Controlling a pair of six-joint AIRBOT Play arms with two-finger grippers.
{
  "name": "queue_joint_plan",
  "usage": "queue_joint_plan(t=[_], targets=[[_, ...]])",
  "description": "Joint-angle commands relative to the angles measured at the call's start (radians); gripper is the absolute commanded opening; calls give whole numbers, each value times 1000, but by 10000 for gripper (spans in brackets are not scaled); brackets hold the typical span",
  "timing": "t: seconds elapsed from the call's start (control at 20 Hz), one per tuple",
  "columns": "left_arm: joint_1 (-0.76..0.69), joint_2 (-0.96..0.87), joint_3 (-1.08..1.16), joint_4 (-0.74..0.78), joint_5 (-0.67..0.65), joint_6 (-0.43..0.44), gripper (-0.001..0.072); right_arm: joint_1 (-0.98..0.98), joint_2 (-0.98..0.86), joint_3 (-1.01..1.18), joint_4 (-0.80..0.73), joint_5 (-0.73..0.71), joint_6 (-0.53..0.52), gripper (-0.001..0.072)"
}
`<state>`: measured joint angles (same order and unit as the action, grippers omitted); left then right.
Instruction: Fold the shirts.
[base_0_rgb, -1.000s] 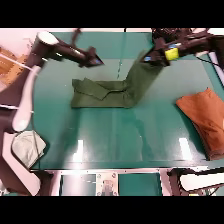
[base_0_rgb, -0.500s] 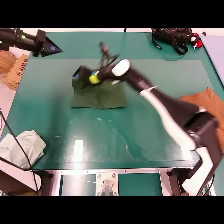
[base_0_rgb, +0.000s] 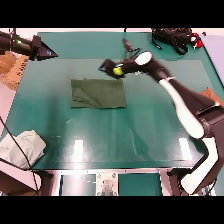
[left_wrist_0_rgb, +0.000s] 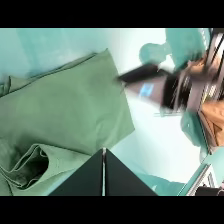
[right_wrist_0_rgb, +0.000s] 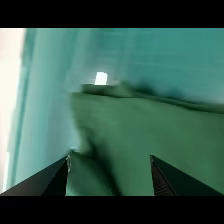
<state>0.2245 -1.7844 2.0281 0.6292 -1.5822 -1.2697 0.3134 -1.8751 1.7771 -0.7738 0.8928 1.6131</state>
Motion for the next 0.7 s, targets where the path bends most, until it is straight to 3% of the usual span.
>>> queue_joint_plan(t=[0.0,0.2,0.55,0.6,0.65], targets=[[2,0,-1,22,4,6,24,-197,19,-37,-136,273,29,560],[2,0,-2,87,35,3,23,-251,5,-220,-124,239,-2,561],[2,0,-2,158,63,2,23,-87,-108,-267,235,58,-176,537],[2,0,-2,158,61,3,23,-76,-111,-261,277,53,-198,347],[2,0,-2,158,57,3,23,-71,-109,-242,309,62,-219,42]])
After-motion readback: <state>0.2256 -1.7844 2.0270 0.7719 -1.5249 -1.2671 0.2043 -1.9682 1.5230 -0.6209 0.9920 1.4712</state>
